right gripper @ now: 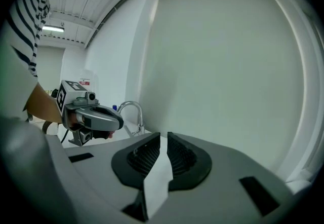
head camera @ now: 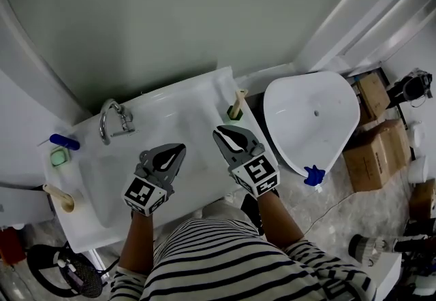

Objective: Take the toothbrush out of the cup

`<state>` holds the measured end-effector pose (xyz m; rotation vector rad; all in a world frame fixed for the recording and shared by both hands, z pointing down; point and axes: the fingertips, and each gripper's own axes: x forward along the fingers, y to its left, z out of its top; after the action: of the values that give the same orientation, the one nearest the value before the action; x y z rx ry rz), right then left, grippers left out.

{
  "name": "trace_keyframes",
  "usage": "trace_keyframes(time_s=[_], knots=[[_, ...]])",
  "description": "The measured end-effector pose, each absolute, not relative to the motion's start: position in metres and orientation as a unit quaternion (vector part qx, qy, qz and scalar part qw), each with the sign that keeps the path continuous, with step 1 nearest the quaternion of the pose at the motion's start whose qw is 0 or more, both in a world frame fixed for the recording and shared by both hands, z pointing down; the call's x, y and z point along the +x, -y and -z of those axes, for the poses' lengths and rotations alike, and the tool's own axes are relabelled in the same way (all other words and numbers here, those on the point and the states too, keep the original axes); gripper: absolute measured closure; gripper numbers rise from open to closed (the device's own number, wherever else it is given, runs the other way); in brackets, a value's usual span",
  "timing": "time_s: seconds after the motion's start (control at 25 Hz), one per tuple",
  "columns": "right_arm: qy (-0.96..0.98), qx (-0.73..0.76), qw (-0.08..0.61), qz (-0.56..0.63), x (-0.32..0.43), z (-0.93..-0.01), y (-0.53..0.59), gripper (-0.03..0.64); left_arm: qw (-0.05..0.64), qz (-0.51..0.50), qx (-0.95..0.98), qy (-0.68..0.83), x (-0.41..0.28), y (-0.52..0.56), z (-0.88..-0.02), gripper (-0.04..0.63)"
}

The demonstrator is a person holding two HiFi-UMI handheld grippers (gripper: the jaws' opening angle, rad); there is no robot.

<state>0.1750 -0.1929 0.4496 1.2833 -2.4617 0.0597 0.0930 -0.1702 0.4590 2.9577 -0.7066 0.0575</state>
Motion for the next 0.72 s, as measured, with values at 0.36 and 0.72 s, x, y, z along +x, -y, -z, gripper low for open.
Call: trace_keyframes(time_s=[0.36, 0.72], knots=[[0.885, 0.428, 0.179, -0.038, 0.241, -0.455, 0.206, 0.607, 0.051, -0.029, 0.968, 0.242, 0.165, 0.186, -0.456, 0.589], [0.900, 0.389, 0.188, -0.055, 0.293, -0.480, 0.230, 0.535, 0.056, -0.046, 0.961, 0.268, 0.227, 0.192, -0.465, 0.589]])
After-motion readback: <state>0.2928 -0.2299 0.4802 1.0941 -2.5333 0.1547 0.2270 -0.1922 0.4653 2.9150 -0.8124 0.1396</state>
